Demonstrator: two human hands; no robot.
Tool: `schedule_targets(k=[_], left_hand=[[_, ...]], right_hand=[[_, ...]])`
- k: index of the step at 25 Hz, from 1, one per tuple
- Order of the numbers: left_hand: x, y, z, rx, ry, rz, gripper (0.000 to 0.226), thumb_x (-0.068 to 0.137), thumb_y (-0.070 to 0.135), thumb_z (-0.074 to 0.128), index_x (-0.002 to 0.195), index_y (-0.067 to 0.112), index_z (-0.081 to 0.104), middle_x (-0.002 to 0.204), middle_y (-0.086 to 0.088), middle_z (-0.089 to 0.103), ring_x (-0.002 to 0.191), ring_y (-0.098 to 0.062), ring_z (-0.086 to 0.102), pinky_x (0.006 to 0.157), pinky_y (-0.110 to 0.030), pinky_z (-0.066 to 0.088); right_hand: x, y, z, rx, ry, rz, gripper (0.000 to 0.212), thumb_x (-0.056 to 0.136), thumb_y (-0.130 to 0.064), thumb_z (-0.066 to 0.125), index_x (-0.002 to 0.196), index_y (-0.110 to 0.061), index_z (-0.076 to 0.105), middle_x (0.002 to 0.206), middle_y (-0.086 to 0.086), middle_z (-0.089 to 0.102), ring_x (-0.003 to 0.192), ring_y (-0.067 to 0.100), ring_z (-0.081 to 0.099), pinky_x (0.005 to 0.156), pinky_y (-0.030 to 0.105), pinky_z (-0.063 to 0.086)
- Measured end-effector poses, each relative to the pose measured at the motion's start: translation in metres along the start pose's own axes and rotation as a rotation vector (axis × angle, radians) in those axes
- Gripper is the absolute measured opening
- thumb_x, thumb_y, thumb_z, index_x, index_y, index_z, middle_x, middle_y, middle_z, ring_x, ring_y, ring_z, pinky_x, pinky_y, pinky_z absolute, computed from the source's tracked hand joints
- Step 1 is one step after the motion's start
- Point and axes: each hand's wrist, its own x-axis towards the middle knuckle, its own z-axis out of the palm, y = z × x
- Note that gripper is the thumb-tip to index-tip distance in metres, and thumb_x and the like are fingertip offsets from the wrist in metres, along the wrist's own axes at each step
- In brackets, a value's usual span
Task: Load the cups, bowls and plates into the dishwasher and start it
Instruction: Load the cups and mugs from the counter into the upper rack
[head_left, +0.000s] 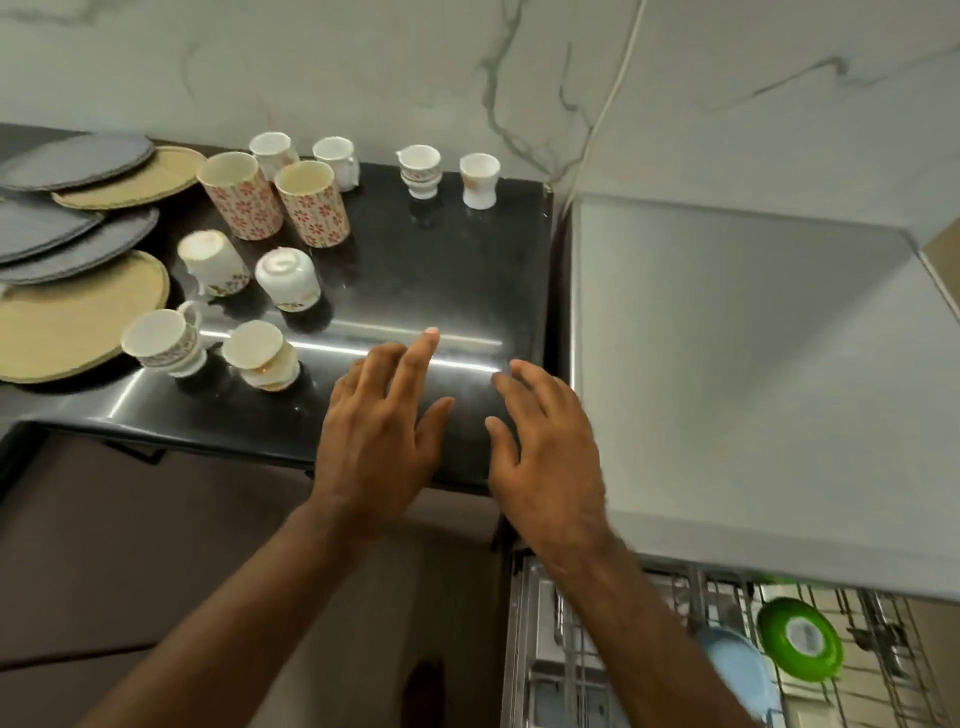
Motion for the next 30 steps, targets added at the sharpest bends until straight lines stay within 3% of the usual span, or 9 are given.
schedule_targets(k=[12, 17, 20, 24, 28, 30], left_hand=[[0.099, -0.098, 0.041, -0.019, -0.041, -0.112, 0.071, 0.091, 0.033, 0.070, 0.153, 0.015, 0.041, 0.135, -0.010, 0.052, 0.122, -0.028, 0.052, 0.101, -0.045, 0.046], [0.167, -0.111, 0.094, -0.211, -0.035, -0.289, 0.080, 0.089, 0.033, 0.073, 0.156, 0.013, 0.033, 0.143, -0.007, 0.047, 0.130, -0.023, 0.045, 0.107, -0.033, 0.038], [0.219, -0.129, 0.128, -0.356, 0.006, -0.438, 0.093, 0.087, 0.039, 0.076, 0.160, 0.016, 0.023, 0.155, -0.004, 0.039, 0.143, -0.018, 0.037, 0.110, -0.024, 0.028], [0.287, -0.163, 0.162, -0.442, 0.018, -0.616, 0.114, 0.074, 0.045, 0.087, 0.161, 0.013, 0.019, 0.158, -0.011, 0.040, 0.146, -0.023, 0.038, 0.116, -0.033, 0.032], [0.329, -0.183, 0.184, -0.505, -0.039, -0.677, 0.127, 0.065, 0.046, 0.092, 0.161, 0.011, 0.017, 0.161, -0.010, 0.037, 0.148, -0.025, 0.035, 0.119, -0.036, 0.031], [0.343, -0.185, 0.192, -0.508, -0.040, -0.667, 0.120, 0.063, 0.049, 0.093, 0.157, 0.014, 0.026, 0.152, -0.009, 0.049, 0.142, -0.028, 0.045, 0.117, -0.039, 0.036]], right_hand=[[0.120, -0.018, 0.079, 0.007, -0.018, -0.004, 0.047, 0.093, -0.018, 0.065, 0.139, -0.020, 0.056, 0.145, -0.001, 0.053, 0.137, 0.016, 0.043, 0.109, 0.044, 0.045], [0.201, 0.007, 0.107, 0.063, 0.023, 0.093, 0.061, 0.094, -0.021, 0.067, 0.150, -0.017, 0.044, 0.150, -0.002, 0.048, 0.140, 0.014, 0.039, 0.116, 0.029, 0.034], [0.257, 0.024, 0.127, 0.148, 0.079, 0.142, 0.068, 0.092, -0.027, 0.069, 0.152, -0.016, 0.039, 0.149, -0.001, 0.049, 0.137, 0.015, 0.044, 0.112, 0.032, 0.040], [0.317, 0.044, 0.151, 0.261, 0.179, 0.214, 0.077, 0.086, -0.030, 0.076, 0.151, -0.013, 0.038, 0.145, 0.000, 0.050, 0.129, 0.012, 0.049, 0.100, 0.020, 0.036], [0.367, 0.065, 0.169, 0.277, 0.238, 0.332, 0.090, 0.072, -0.042, 0.085, 0.144, -0.007, 0.043, 0.142, 0.007, 0.054, 0.131, 0.021, 0.050, 0.107, 0.032, 0.043], [0.385, 0.072, 0.173, 0.301, 0.227, 0.374, 0.080, 0.064, -0.044, 0.088, 0.125, -0.008, 0.051, 0.124, 0.004, 0.062, 0.115, 0.020, 0.059, 0.090, 0.029, 0.048]])
